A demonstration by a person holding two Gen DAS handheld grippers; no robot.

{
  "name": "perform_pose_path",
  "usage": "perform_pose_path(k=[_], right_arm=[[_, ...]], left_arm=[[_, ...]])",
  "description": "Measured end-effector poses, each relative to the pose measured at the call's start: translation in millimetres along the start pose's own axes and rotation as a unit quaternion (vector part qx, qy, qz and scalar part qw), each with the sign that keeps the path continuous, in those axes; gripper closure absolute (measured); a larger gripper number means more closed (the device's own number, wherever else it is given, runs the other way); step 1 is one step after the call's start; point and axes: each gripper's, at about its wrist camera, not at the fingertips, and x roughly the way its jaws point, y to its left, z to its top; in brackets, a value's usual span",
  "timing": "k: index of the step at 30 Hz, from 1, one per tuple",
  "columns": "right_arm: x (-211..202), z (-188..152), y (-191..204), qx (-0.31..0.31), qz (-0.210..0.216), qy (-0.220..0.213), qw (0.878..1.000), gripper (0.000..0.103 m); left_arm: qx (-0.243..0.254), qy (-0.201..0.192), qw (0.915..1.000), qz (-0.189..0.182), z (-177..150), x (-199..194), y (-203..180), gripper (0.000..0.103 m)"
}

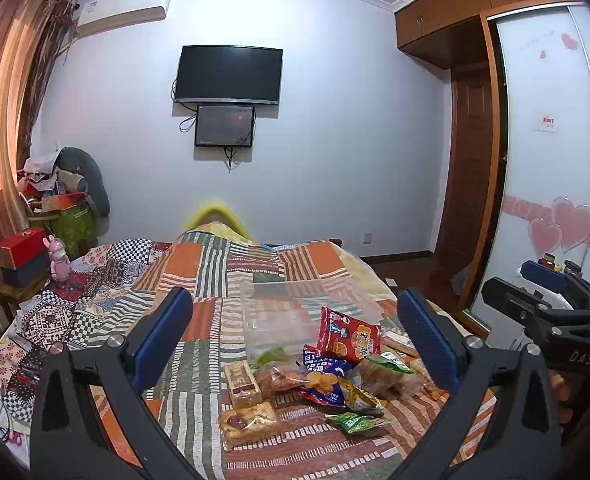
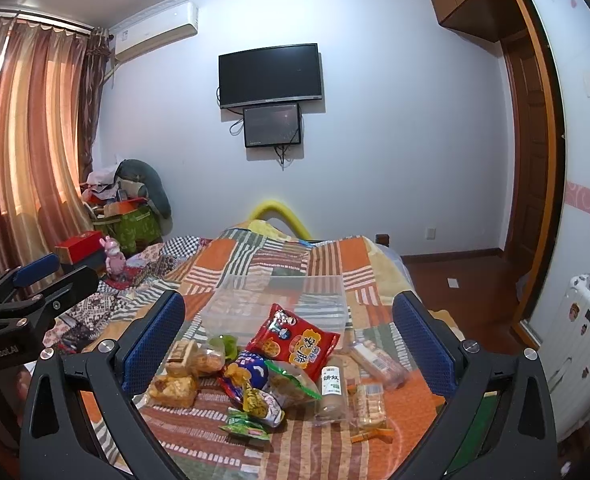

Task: Organize snacks

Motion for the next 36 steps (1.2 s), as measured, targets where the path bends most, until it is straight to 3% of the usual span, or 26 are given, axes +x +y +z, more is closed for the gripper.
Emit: perform_pose_path(k=[36], right_arm=[[-7, 1, 6, -0.001, 0.002, -0.02, 1.0, 0.0]], left_arm=[[0.003, -0.013, 0.9999, 0.002, 5, -12, 0, 0.0]])
